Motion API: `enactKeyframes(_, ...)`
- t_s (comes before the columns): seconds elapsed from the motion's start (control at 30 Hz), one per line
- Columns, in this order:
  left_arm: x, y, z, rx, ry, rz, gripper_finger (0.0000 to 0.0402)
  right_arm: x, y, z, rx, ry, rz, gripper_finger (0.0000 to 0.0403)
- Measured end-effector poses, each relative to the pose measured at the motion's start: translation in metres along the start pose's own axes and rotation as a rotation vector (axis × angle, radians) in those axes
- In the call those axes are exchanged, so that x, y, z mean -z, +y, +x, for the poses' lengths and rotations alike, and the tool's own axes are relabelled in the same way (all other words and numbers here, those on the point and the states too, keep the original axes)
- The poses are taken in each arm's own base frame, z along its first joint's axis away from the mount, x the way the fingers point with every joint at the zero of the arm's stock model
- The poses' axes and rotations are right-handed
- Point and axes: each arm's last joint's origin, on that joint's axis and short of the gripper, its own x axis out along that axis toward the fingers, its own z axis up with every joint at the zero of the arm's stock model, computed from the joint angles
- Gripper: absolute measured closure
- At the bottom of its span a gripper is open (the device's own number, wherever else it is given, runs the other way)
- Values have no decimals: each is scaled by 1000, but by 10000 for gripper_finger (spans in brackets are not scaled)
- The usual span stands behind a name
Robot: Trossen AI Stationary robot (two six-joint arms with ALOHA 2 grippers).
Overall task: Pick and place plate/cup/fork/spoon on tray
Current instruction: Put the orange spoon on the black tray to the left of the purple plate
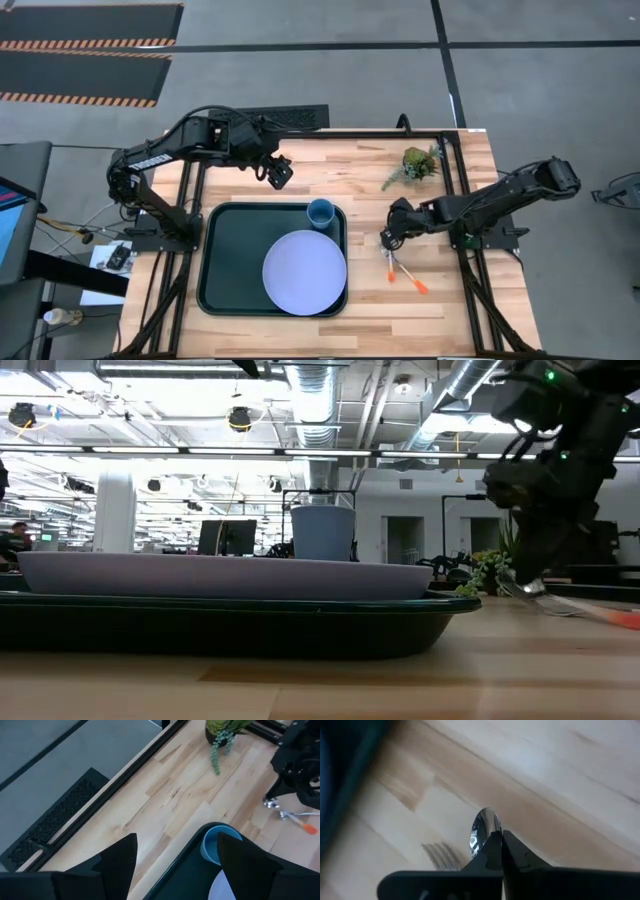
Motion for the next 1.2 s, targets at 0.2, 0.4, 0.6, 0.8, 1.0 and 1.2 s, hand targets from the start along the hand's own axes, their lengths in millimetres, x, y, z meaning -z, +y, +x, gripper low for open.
enactKeyframes(0.2, -2, -4, 5, 50, -11, -33, 145, -9, 5, -21, -38, -68, 14, 399)
enactKeyframes(0.4, -1, -18, 27, 254, 12, -46, 145, -30, 23, -63, -158, -258, 6, 400)
enactKeyframes(0.6, 0, -22, 68, 510, 62, -71, 145, -54, 42, -102, -235, -400, -69, 401)
enactKeyframes(0.8, -2, -26, 100, 727, 38, -135, 145, -76, 65, -111, -238, -448, -142, 401)
enactKeyframes(1.0, -4, -28, 112, 729, 28, -139, 150, -92, 90, -107, -242, -471, -195, 401)
enactKeyframes(1.2, -3, -28, 115, 688, 9, -116, 163, -105, 112, -109, -294, -503, -239, 401)
